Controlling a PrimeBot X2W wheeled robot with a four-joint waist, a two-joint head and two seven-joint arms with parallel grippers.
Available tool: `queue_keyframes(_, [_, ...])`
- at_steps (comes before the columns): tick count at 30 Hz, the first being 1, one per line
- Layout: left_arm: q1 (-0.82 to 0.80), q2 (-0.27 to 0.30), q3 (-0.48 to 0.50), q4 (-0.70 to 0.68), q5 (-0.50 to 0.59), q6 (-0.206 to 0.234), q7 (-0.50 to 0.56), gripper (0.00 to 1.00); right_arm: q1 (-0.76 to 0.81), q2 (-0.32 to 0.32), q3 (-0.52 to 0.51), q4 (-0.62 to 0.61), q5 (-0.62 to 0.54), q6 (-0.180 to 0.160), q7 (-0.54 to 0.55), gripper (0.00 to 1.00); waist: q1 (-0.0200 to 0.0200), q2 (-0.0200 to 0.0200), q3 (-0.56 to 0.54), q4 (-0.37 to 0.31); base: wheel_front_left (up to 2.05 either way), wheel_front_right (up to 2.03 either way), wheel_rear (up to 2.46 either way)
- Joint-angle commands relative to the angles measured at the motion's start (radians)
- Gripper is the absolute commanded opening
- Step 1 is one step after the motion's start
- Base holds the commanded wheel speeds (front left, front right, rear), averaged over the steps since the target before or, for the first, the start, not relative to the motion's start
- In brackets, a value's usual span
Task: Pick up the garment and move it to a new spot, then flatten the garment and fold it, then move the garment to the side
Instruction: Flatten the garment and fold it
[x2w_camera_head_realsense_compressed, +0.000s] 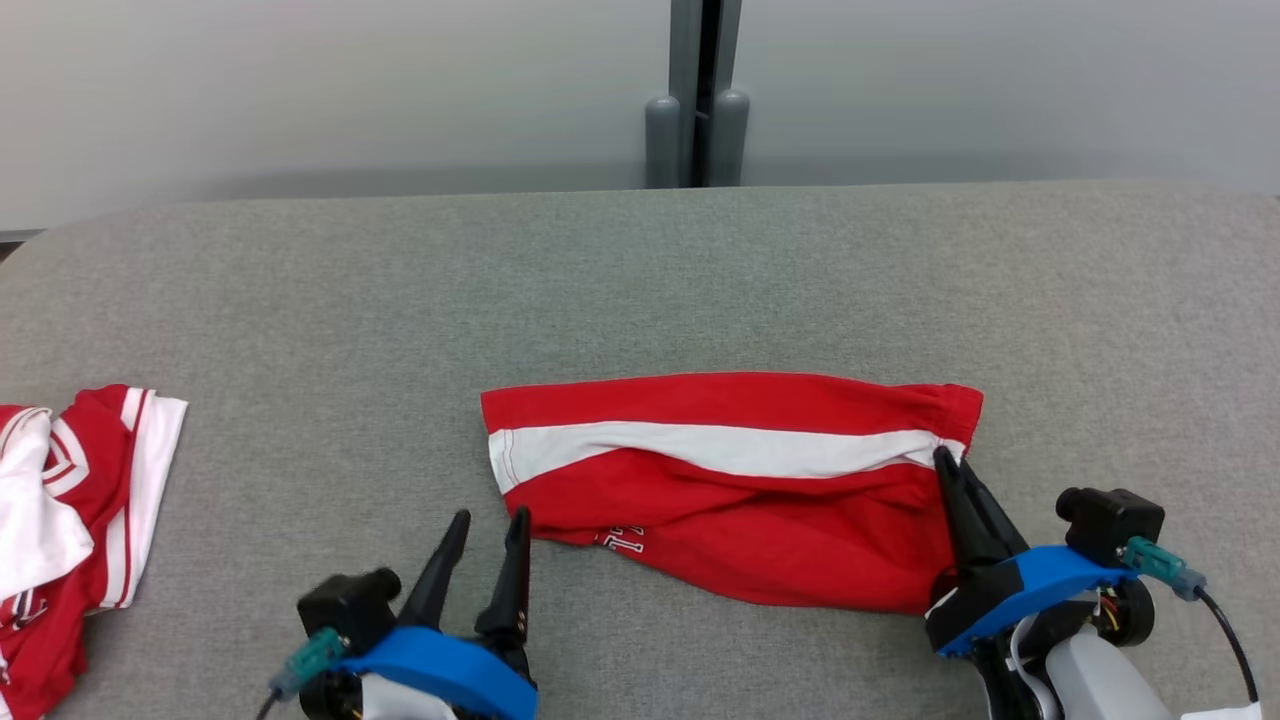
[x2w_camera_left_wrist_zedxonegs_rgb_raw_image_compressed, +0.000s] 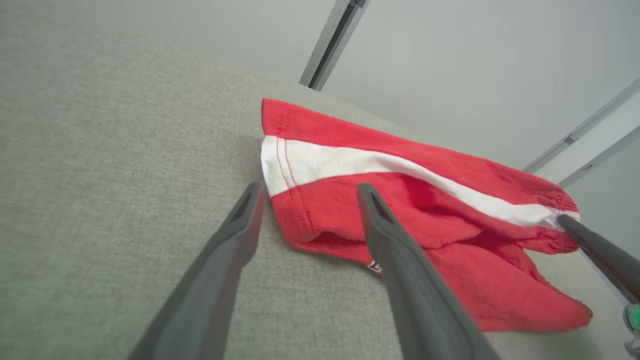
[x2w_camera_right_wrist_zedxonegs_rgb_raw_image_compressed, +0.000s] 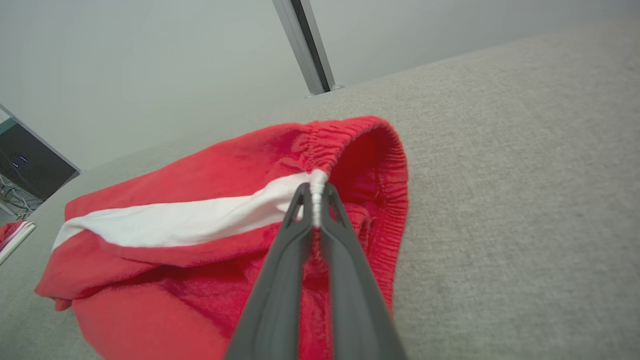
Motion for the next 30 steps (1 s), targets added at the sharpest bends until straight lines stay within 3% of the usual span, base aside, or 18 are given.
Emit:
queue_keyframes(1, [-0.027,0.012,0.002,0.000,-0.009,-0.003,-0.003,1.00,0.016,0.001,0.004,-0.009,0.000,0.000,0.001,0.00,0.0000,-0.0001,0.003,-0.003,0.00,0.00,0.00])
queue_keyframes(5, [-0.086,0.026,-0.016,0.039,-0.096,-0.003,-0.003,1.00,0.038,0.001,0.021,-0.033,-0.013,0.000,0.007,0.00,0.0000,-0.0001,0.020,-0.016,0.00,0.00,0.00])
queue_keyframes(15, [-0.245,0.122,-0.192,0.166,-0.348,-0.003,0.001,1.00,0.045,0.008,0.030,-0.048,-0.033,0.000,0.008,0.00,0.0000,-0.0001,0.055,-0.044,0.00,0.00,0.00])
queue_keyframes(30, [-0.367,0.208,-0.399,0.209,-0.558,-0.003,0.021,1.00,0.027,0.020,0.041,-0.064,-0.056,0.000,0.014,0.00,0.0000,-0.0001,0.095,-0.057,0.00,0.00,0.00])
